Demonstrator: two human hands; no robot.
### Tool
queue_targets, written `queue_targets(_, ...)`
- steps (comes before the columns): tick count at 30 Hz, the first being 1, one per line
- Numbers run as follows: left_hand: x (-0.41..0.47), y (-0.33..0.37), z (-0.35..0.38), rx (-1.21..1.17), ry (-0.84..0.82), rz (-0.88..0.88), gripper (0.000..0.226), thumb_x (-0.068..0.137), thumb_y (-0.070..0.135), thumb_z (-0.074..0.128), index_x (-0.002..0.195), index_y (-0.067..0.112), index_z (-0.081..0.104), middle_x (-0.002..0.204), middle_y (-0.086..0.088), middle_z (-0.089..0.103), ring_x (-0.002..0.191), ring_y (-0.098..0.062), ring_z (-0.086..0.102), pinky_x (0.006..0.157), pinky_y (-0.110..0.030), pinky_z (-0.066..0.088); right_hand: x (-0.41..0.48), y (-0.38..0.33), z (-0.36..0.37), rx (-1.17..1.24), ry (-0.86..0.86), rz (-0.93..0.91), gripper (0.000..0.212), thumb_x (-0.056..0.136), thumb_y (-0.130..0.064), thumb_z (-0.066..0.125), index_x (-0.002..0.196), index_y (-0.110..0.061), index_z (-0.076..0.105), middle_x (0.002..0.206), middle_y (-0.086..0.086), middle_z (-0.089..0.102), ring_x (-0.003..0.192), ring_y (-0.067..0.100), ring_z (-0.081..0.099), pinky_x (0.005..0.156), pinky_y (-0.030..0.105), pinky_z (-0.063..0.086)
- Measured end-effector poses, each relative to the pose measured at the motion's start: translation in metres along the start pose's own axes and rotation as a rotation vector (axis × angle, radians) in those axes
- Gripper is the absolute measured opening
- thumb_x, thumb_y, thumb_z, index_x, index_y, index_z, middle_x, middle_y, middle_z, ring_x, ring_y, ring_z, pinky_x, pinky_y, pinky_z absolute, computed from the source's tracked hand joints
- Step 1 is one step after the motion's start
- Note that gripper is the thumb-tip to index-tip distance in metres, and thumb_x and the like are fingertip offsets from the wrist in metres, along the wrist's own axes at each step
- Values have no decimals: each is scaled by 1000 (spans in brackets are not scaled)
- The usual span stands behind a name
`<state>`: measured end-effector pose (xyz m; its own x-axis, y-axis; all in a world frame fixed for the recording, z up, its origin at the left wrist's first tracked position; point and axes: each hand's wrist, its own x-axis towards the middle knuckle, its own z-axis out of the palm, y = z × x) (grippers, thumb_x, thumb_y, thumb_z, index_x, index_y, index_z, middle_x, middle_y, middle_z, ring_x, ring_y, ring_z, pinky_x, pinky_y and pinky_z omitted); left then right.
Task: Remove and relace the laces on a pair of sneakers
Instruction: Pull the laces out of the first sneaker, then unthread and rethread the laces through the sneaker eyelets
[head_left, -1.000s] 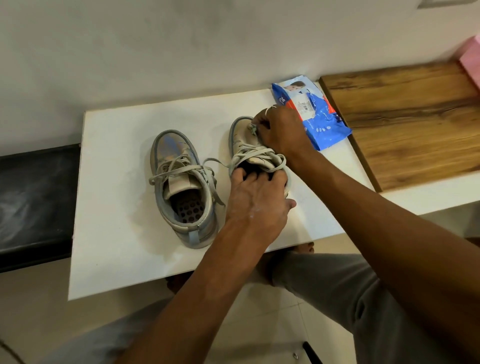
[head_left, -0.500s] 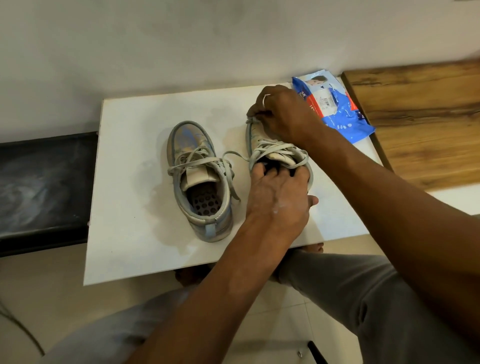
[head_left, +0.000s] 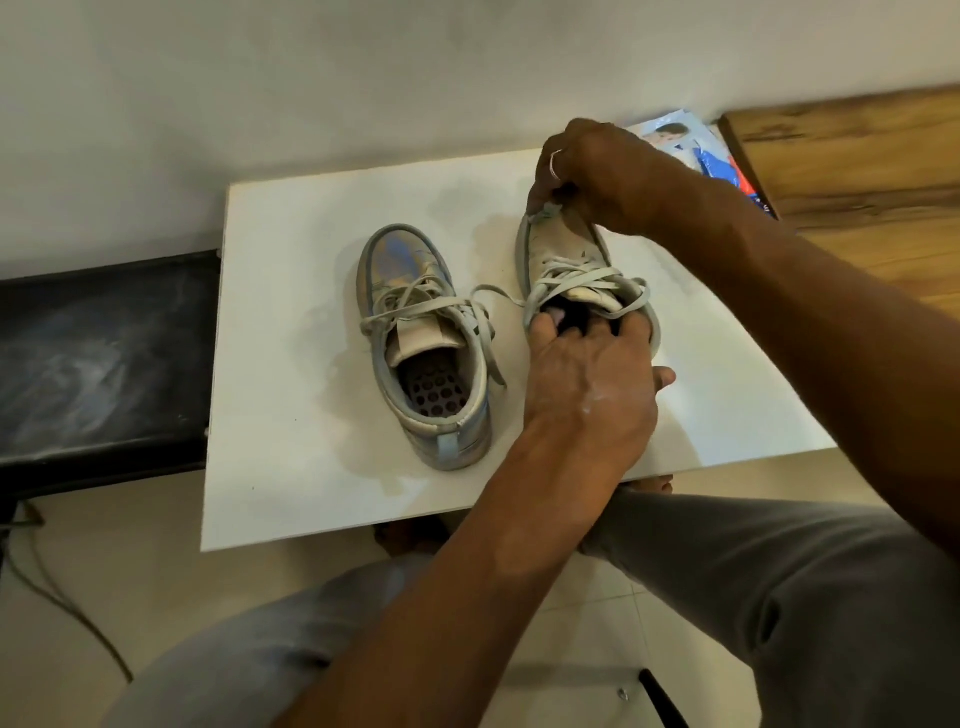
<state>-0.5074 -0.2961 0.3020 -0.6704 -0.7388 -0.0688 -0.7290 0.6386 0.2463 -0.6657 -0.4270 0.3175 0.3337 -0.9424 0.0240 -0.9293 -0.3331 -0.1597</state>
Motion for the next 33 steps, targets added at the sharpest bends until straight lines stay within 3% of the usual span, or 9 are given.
queue_targets(5,0,0,-2,-7,0,-2,46,97,54,42,131,23,45,133,-6,57,124,-30,48,104,-45,21,-7,-4,10,50,107,279,32,85,0,60,105,-18,77,102,9,70,99,29,64,87,31,49)
queue_targets(8,0,0,-3,-16,-22,-6,45,97,53,42,130,23,45,133,-6,57,124,-30,47,104,-45,21,-24,-3,17,194,173,530,26,92,-7,56,108,-13,76,108,8,73,103,23,65,82,14,37)
queue_targets(14,-1,0,-7,-40,-7,7,43,97,52,43,128,23,48,134,-6,56,126,-28,45,102,-43,18,-76,-16,24,336,124,743,18,88,-15,68,103,-11,77,100,5,75,94,19,66,77,22,44)
queue_targets(18,-1,1,-10,-10,-20,7,49,95,54,45,133,22,45,139,-5,53,130,-26,42,105,-42,19,-98,-26,17,490,-2,765,11,89,-14,69,95,-13,78,78,1,72,66,11,64,62,20,50)
queue_targets(21,-3,2,-15,-9,-33,1,55,93,55,50,135,20,45,140,-5,52,132,-26,42,109,-41,19,-109,-31,10,514,-13,782,15,91,-9,65,97,-13,78,73,-6,69,65,8,61,61,17,50)
queue_targets(26,-7,4,-35,-5,-66,-7,55,94,49,52,135,13,50,141,-6,51,132,-25,43,112,-35,24,-112,-57,-5,649,473,868,18,94,-11,62,108,-12,73,79,-16,65,72,9,66,70,23,57)
queue_targets(28,-15,1,-49,-172,-87,-28,46,96,43,53,132,13,56,133,-5,57,120,-23,53,102,-31,38,-109,-69,-7,724,602,849,20,94,-11,62,111,-15,72,84,-17,66,77,7,68,74,22,58)
queue_targets(30,-34,-4,-69,-366,-41,-50,28,98,34,52,117,19,67,113,0,68,97,-16,62,85,-27,51,-104,-81,-9,768,608,779,22,94,-11,61,111,-19,73,90,-18,68,86,1,67,84,23,57)
queue_targets(33,-64,-22,-88,-673,148,-243,21,94,28,57,106,26,73,100,12,71,89,-5,65,73,-21,52,-94,-91,-15,766,566,659,27,95,-14,57,115,-26,70,100,-15,69,93,-4,65,84,18,54)
